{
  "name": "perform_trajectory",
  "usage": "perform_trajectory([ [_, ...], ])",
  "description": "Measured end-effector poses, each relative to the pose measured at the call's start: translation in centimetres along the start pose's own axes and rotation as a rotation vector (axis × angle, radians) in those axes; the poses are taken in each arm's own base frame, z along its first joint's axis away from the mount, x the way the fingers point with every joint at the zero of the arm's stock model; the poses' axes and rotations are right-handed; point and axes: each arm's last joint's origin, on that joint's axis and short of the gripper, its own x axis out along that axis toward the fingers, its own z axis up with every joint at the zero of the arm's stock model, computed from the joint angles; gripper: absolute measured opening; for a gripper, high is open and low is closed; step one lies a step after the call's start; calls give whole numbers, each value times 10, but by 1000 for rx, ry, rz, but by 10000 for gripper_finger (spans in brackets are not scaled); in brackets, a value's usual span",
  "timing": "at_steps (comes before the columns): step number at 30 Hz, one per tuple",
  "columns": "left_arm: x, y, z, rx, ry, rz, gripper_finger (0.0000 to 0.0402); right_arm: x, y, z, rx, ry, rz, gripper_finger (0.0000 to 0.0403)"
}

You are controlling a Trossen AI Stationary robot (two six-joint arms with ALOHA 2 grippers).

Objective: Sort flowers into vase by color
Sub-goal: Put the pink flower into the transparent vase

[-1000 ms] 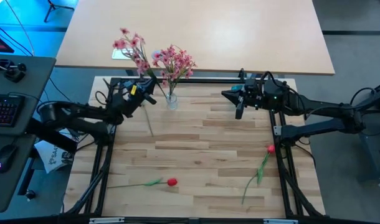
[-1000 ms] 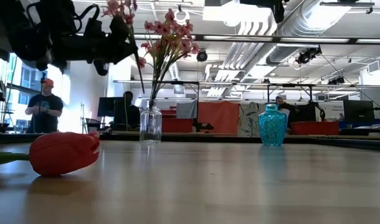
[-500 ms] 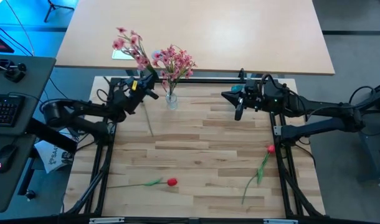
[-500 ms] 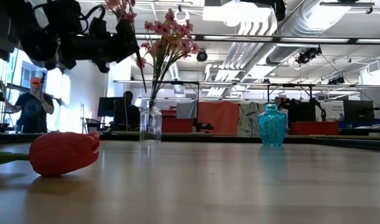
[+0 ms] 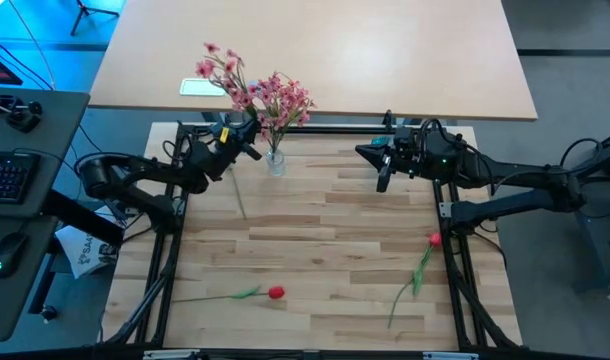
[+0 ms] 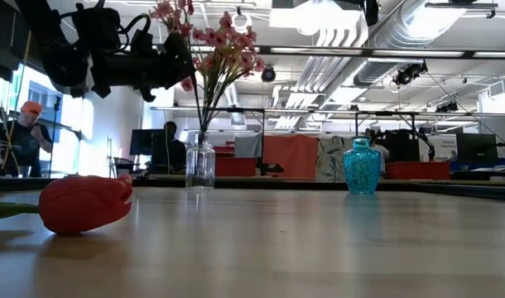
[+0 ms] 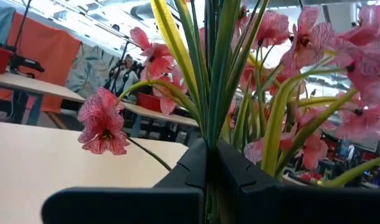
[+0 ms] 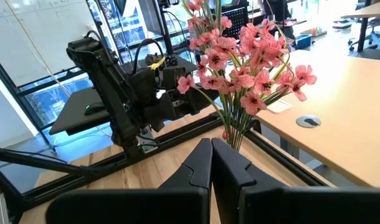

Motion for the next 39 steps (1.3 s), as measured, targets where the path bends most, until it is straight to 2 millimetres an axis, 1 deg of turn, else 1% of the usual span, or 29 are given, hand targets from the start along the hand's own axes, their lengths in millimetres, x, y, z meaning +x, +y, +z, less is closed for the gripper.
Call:
perform_trajectory([
  [9,0,-1,-1,65,16,-52,0,0,0,0,-1,0,0,0],
  [18,0,0,-8,101,80,-49,0,0,0,0,-4,-2,-8,0],
  [21,0,-1,-8,110,89,-73,0,0,0,0,-18,-2,-8,0],
  [24,0,-1,-8,113,92,-94,4,0,0,0,-19,-2,-9,0],
  [26,0,-2,-9,145,94,-112,10,0,0,0,-19,-2,-9,0],
  [29,-1,-3,-9,224,95,-149,25,0,0,0,-19,-2,-9,0],
  [31,-1,-3,-9,242,94,-155,41,0,0,0,-19,-2,-9,0],
  [34,-1,-2,-11,249,114,-152,72,0,0,0,-19,-2,-9,0],
  [39,-3,0,-20,257,220,-139,130,0,0,0,0,-2,-9,0],
])
